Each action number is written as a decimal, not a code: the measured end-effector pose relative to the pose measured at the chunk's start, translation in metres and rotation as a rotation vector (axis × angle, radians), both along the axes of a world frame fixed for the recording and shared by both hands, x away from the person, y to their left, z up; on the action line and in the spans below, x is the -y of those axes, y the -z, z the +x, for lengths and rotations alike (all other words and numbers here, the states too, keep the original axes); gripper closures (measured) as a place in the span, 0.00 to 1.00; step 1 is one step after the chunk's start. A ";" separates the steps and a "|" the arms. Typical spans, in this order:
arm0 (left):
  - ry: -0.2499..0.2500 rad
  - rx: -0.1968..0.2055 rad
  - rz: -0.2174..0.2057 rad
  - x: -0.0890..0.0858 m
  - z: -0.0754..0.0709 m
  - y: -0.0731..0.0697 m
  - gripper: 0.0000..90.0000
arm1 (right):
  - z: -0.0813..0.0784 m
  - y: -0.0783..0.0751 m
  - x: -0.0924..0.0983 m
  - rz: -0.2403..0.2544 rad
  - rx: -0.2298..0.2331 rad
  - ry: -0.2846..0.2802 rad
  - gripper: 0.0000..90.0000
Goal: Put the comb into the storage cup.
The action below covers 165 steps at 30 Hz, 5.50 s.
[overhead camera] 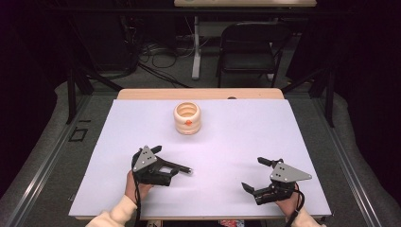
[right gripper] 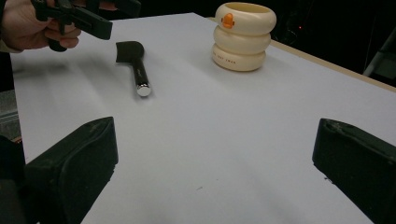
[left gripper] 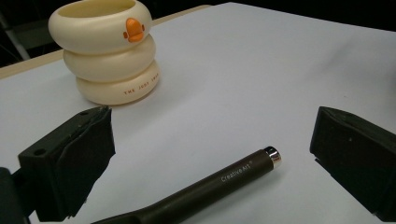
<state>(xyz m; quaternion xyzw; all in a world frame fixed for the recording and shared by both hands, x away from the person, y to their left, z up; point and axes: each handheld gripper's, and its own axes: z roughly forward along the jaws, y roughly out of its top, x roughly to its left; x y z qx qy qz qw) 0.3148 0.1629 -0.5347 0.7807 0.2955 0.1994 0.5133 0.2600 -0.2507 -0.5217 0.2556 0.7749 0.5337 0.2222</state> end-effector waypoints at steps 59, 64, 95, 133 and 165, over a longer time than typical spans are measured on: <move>0.094 -0.279 0.195 0.051 0.025 0.020 1.00 | 0.000 0.000 0.000 -0.012 -0.010 -0.003 0.00; 0.093 -0.291 0.203 0.050 0.024 0.020 1.00 | 0.000 0.000 0.001 -0.011 -0.010 -0.003 0.00; 0.112 -0.350 0.188 0.035 0.010 0.014 1.00 | -0.001 0.000 0.002 -0.011 -0.007 0.006 0.00; 0.114 -0.423 0.201 0.019 0.002 0.009 1.00 | 0.000 0.000 0.004 -0.010 -0.008 0.011 0.00; 0.079 -0.442 0.195 0.002 -0.006 0.007 1.00 | 0.000 0.000 0.004 -0.011 -0.009 0.011 0.00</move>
